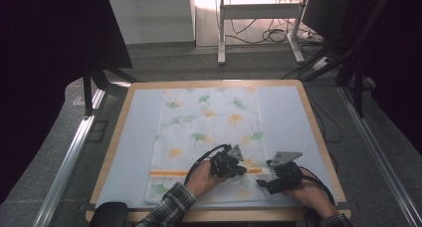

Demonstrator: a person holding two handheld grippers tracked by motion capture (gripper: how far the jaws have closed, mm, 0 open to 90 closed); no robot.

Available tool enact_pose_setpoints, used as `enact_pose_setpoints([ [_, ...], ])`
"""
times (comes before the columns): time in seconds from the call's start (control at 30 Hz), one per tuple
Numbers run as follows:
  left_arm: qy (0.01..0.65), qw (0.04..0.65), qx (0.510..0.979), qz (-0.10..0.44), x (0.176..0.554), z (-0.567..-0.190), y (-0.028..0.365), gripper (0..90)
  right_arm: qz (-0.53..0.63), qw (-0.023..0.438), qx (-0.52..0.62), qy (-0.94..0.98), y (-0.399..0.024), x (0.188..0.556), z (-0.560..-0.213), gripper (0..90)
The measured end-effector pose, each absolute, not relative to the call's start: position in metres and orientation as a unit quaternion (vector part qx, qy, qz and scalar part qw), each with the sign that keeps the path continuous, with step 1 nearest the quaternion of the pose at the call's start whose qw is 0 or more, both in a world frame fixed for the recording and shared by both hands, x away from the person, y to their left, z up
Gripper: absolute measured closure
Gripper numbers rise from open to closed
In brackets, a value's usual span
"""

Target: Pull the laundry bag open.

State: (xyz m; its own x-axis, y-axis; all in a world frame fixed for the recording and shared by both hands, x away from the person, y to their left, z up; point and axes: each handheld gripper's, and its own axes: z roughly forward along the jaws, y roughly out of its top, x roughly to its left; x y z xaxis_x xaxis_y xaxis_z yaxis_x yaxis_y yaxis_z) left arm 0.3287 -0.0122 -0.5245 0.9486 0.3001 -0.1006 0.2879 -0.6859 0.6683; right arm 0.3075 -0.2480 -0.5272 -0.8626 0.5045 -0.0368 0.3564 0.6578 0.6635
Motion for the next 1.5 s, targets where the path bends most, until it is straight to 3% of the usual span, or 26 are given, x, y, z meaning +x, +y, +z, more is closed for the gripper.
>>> enact_pose_setpoints([
  [1.5, 0.178, 0.351, 0.919, 0.011, 0.320, -0.524, 0.030, 90.0, 0.341, 0.113, 0.241, 0.902, -0.248, 0.307, -0.528, 18.1],
])
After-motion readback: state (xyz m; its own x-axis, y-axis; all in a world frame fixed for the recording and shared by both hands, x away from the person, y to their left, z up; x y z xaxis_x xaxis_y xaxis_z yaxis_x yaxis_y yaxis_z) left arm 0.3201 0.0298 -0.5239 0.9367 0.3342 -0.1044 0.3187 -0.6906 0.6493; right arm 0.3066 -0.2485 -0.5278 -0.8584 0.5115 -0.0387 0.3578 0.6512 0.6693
